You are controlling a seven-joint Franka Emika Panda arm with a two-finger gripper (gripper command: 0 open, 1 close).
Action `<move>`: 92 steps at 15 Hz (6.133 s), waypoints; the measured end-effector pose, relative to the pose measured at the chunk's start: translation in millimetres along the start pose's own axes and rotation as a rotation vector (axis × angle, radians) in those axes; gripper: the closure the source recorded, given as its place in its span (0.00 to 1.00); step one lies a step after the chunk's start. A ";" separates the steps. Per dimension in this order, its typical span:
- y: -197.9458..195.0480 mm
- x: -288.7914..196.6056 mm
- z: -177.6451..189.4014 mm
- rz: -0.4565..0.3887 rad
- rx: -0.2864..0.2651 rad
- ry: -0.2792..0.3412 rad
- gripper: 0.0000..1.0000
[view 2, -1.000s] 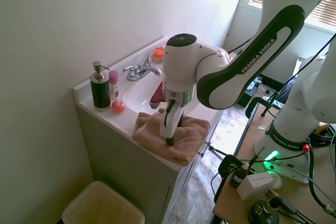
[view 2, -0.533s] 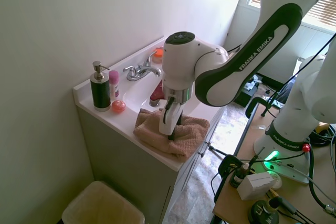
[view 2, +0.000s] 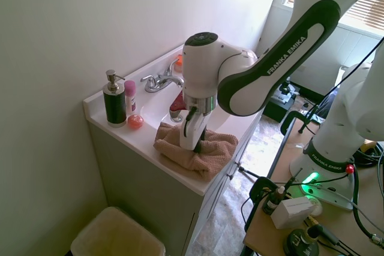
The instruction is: Wipe the sink
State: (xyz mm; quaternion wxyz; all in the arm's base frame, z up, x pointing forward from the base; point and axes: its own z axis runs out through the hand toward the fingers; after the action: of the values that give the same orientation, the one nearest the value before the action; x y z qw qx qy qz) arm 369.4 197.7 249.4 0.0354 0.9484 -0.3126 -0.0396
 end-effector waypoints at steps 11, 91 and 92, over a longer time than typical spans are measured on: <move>14.2 104.0 17.0 0.318 0.026 -0.112 1.00; -0.5 120.4 69.8 0.358 0.201 0.174 1.00; 0.9 121.5 66.1 0.361 0.211 0.141 1.00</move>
State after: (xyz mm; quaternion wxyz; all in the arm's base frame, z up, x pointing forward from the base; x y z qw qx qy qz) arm 459.8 121.8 177.3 -0.0360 0.8760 -0.4763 0.0666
